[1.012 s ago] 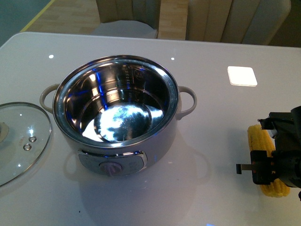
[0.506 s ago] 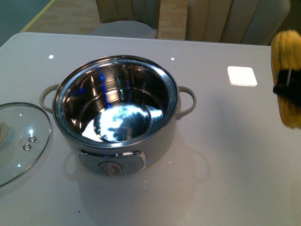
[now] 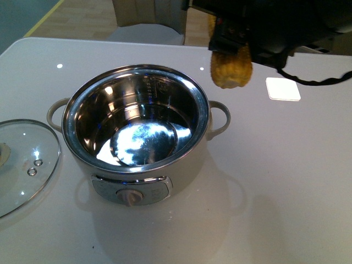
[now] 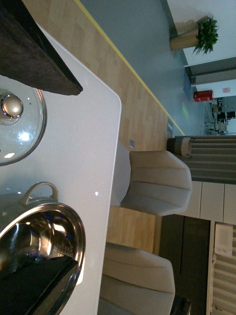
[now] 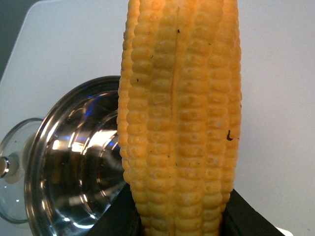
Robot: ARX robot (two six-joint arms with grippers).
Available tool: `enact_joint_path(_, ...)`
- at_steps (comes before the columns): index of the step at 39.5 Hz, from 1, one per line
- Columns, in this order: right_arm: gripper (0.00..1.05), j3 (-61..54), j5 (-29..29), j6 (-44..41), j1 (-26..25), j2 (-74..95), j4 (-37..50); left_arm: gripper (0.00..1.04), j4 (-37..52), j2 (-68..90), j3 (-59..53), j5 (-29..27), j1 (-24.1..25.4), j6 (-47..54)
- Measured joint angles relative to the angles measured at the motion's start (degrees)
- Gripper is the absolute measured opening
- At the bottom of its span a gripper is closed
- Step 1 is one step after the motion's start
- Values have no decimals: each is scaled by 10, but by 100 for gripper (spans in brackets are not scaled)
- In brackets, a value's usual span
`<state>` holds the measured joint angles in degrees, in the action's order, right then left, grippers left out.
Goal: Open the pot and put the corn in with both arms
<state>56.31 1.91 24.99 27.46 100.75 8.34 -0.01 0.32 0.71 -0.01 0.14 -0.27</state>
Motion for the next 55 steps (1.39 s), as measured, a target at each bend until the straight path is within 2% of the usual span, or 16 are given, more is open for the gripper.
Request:
enact_joint_path(12, 23, 114, -16, 57, 53, 106, -41, 98, 0, 0, 0, 0, 0, 0)
enact_joint_path(22, 23, 196, -6, 63, 78, 181, -82, 98, 0, 0, 0, 0, 0, 0)
enact_joint_path(42, 23, 261, -6, 74, 106, 271, -119, 98, 0, 0, 0, 0, 0, 0)
enact_joint_path(44, 29, 272, -6, 73, 108, 280, -126, 98, 0, 0, 0, 0, 0, 0)
enact_joint_path(51, 66, 287, -2, 72, 114, 297, -142, 98, 0, 0, 0, 0, 0, 0)
enact_joint_path(55, 80, 287, -2, 72, 115, 297, -141, 98, 0, 0, 0, 0, 0, 0)
